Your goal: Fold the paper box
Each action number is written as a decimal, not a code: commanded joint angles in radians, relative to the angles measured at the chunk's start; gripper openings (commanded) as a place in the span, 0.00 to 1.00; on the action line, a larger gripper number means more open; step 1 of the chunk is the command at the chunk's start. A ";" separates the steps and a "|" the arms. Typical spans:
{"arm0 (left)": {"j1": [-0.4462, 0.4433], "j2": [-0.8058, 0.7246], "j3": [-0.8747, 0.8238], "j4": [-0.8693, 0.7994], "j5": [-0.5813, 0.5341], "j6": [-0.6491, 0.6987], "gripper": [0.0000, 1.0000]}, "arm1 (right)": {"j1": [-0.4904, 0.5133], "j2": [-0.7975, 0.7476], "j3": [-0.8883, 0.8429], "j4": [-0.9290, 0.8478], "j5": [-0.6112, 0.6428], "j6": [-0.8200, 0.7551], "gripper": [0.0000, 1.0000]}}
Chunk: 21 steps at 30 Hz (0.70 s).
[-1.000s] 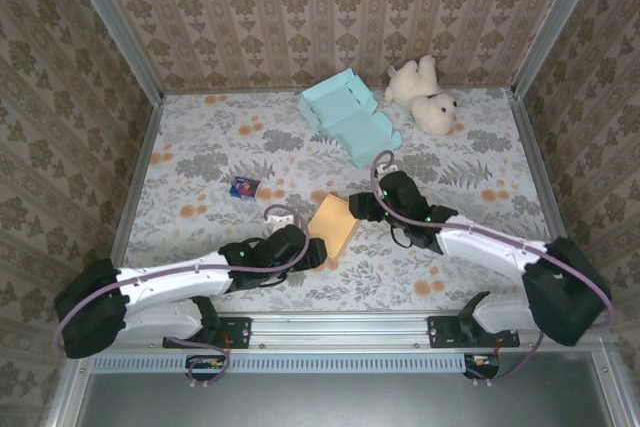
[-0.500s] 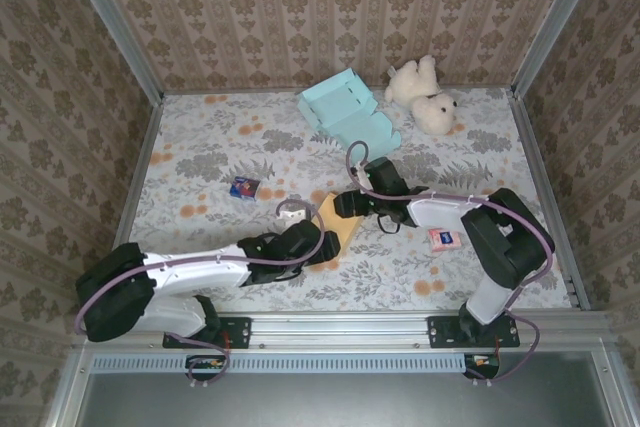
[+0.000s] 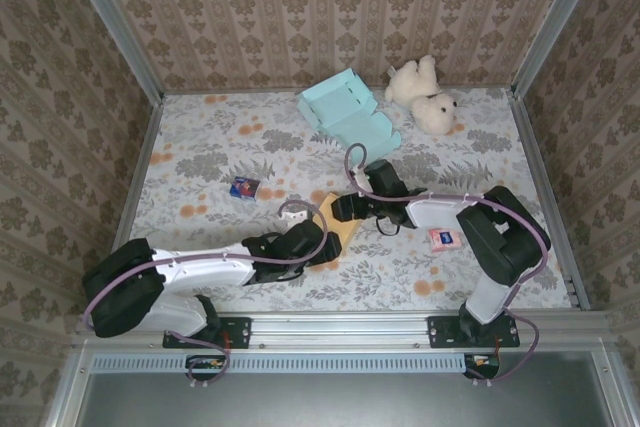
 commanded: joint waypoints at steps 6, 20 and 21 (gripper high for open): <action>0.029 0.043 0.032 0.010 -0.011 -0.002 0.80 | -0.004 -0.160 -0.156 0.090 -0.088 0.090 0.70; 0.041 0.099 0.247 -0.034 -0.013 0.122 0.79 | -0.001 -0.481 -0.250 -0.010 0.039 0.164 0.69; 0.040 0.110 0.272 -0.041 -0.010 0.134 0.79 | -0.001 -0.507 -0.250 -0.037 0.075 0.167 0.69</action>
